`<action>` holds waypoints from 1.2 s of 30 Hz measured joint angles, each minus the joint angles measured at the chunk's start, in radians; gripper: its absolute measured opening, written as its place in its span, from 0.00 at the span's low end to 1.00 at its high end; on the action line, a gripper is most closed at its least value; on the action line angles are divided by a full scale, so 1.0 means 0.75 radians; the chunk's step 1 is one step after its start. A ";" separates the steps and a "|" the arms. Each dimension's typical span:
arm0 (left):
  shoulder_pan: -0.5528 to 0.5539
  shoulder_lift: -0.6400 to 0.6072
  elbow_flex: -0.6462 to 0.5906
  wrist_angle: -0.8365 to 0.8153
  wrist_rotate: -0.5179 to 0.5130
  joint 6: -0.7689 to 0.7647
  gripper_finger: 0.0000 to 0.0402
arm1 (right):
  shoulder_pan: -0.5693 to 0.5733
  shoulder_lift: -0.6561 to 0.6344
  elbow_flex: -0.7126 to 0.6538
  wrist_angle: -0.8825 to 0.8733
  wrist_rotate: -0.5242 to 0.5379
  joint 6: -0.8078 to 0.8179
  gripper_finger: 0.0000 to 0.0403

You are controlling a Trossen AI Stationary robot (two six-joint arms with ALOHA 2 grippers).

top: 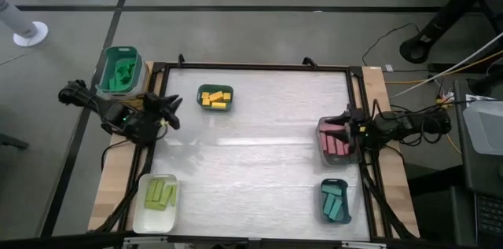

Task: Sort blocks
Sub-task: Return to Home Position

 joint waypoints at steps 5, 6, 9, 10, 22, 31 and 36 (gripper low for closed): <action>-0.093 -0.114 -0.168 0.226 0.032 0.070 0.21 | 0.000 -0.043 0.000 0.001 -0.004 -0.029 0.52; -0.109 -0.116 -0.216 0.332 0.058 0.121 0.21 | 0.000 -0.047 0.000 0.000 -0.005 -0.031 0.52; -0.142 -0.109 -0.374 0.743 0.206 0.317 0.21 | 0.000 -0.048 0.000 0.020 0.002 -0.031 0.52; -0.144 -0.100 -0.428 0.900 0.273 0.388 0.21 | 0.000 -0.047 0.000 0.032 0.003 -0.031 0.52; 0.118 -0.001 -0.700 1.829 0.754 0.843 0.21 | 0.000 -0.044 0.000 0.051 0.011 -0.071 0.52; 0.325 -0.239 -0.700 1.853 0.948 1.124 0.21 | 0.000 -0.044 0.000 0.034 0.011 -0.137 0.52; 0.329 -0.457 -0.699 1.701 0.949 1.234 0.21 | 0.000 -0.044 0.000 0.033 0.010 -0.092 0.52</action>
